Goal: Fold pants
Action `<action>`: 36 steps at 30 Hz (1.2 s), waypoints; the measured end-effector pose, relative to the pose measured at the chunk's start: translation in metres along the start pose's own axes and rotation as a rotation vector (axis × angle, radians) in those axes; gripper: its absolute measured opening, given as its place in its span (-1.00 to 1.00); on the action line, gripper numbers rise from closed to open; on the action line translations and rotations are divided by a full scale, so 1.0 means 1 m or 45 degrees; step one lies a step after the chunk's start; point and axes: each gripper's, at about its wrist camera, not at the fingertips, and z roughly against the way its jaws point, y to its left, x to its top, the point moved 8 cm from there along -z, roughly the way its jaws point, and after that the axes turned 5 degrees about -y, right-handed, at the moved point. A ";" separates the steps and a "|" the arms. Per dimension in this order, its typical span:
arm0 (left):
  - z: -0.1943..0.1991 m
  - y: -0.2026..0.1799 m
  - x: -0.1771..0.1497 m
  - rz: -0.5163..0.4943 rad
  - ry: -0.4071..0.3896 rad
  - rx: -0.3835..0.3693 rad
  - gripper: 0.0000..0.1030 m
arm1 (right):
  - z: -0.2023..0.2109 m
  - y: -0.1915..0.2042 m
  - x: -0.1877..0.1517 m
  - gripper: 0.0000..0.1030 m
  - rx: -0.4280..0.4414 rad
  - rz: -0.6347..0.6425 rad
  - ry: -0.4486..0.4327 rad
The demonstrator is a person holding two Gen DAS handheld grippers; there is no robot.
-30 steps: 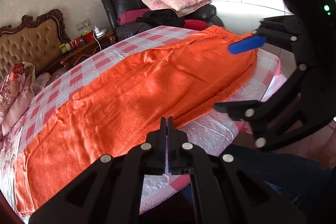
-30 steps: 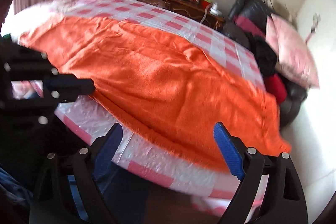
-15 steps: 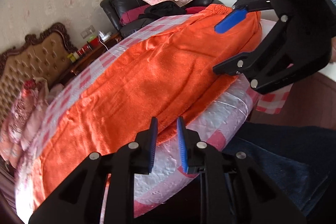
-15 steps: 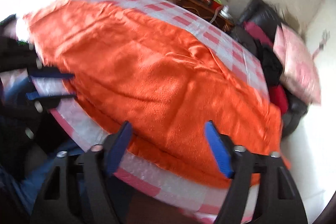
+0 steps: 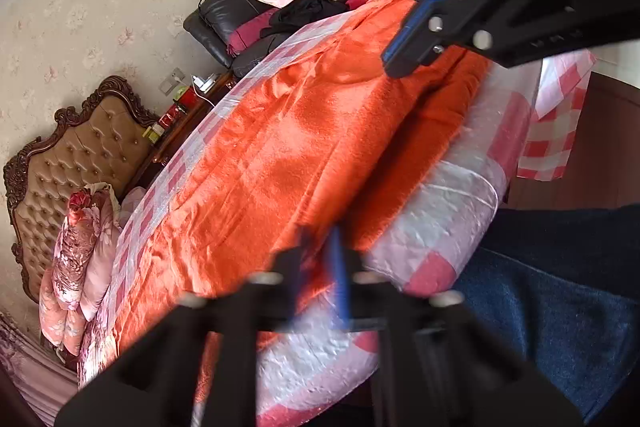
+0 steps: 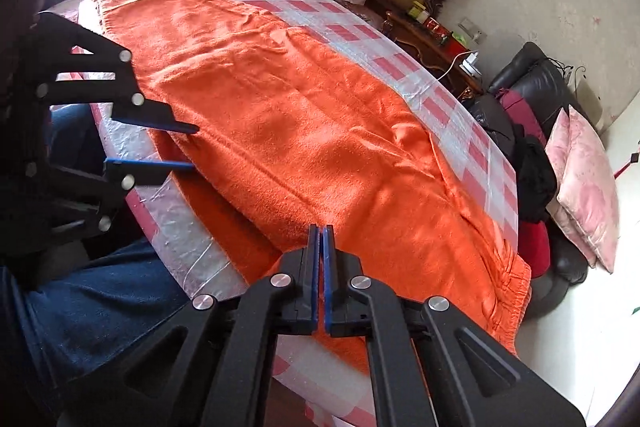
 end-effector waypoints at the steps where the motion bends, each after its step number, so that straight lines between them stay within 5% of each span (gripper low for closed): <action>1: 0.003 0.004 0.003 0.009 -0.022 0.012 -0.97 | 0.001 0.000 0.000 -1.00 0.008 -0.005 -0.005; 6: 0.025 0.014 0.011 0.049 -0.073 0.027 -0.97 | 0.011 0.009 -0.002 -1.00 0.026 0.048 -0.032; 19: 0.020 -0.007 -0.009 0.090 0.002 -0.070 -0.97 | 0.001 0.023 -0.019 -1.00 0.077 0.048 0.040; 26: 0.027 0.005 -0.014 0.273 -0.006 -0.153 -0.79 | 0.006 0.013 -0.016 -0.96 0.238 -0.126 0.089; 27: 0.033 0.016 -0.016 0.341 -0.020 -0.145 -0.68 | 0.008 0.008 -0.012 -0.81 0.244 -0.166 0.074; 30: 0.045 0.067 -0.033 0.621 -0.046 -0.034 -0.15 | 0.009 -0.012 0.008 0.63 0.211 -0.313 -0.001; 33: 0.049 0.127 -0.068 0.819 -0.025 0.178 0.00 | -0.004 -0.021 0.028 0.67 0.189 -0.405 -0.045; 36: 0.036 0.167 -0.111 0.911 0.119 0.258 0.00 | -0.040 -0.029 0.025 0.67 0.100 -0.508 0.066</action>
